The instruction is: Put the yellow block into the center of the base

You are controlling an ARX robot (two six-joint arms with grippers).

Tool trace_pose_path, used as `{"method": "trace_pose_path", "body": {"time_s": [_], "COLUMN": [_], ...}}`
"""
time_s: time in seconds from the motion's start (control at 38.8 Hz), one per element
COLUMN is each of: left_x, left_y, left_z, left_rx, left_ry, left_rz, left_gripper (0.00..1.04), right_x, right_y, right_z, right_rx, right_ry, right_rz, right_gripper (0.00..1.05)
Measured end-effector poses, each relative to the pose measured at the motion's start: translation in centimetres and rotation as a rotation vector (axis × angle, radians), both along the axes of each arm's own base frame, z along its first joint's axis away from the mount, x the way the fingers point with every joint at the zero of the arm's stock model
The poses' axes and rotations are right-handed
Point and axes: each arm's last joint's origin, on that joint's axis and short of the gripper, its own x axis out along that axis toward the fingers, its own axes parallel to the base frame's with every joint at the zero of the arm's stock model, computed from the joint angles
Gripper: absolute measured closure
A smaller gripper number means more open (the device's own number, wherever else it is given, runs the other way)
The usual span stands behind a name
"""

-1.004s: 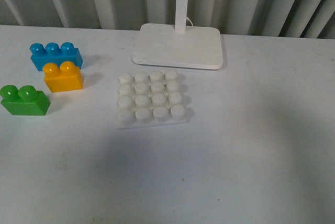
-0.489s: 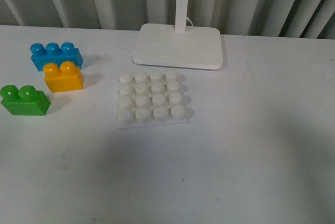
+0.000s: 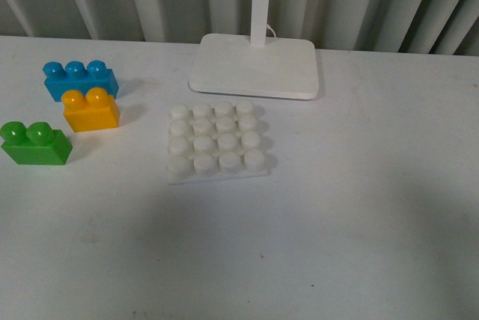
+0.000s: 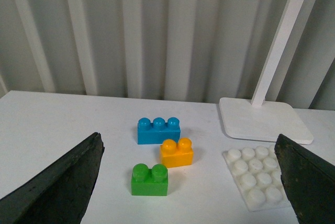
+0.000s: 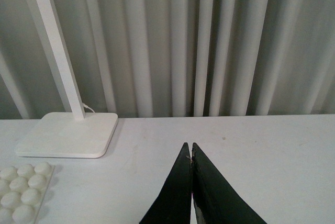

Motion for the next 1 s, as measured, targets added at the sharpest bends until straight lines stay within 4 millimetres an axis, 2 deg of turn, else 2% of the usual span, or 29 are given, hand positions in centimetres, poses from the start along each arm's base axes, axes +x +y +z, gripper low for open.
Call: {"method": "trace_pose_path", "body": {"time_s": [0.31,0.44,0.64,0.8,0.82,0.9,1.0], "left_x": [0.0,0.0,0.0,0.0,0.0,0.6,2.3], "left_y": [0.0,0.0,0.0,0.0,0.0,-0.4,-1.5], "left_z": [0.0,0.0,0.0,0.0,-0.1,0.0,-0.1], "left_rx": [0.0,0.0,0.0,0.0,-0.011,-0.108,-0.144], "left_ry": [0.0,0.0,0.0,0.001,0.025,0.25,0.325], "left_rz": [0.0,0.0,0.0,0.0,0.013,0.094,0.05], "left_gripper": [0.06,0.06,0.06,0.06,0.06,0.06,0.06], "right_x": [-0.6,-1.7,-1.7,-1.7,-1.7,-1.7,-1.7], "right_y": [0.0,0.0,0.0,0.0,0.0,0.0,0.0], "right_z": [-0.1,-0.3,-0.3,-0.3,-0.3,-0.3,-0.3], "right_rx": [0.0,0.0,0.0,-0.002,-0.002,-0.002,-0.002], "right_ry": [0.0,0.01,0.006,0.006,0.006,0.006,0.006], "right_rz": [0.0,0.002,0.002,0.002,0.002,0.002,0.003], "right_gripper": [1.04,1.04,1.04,0.76,0.72,0.56,0.39]}}
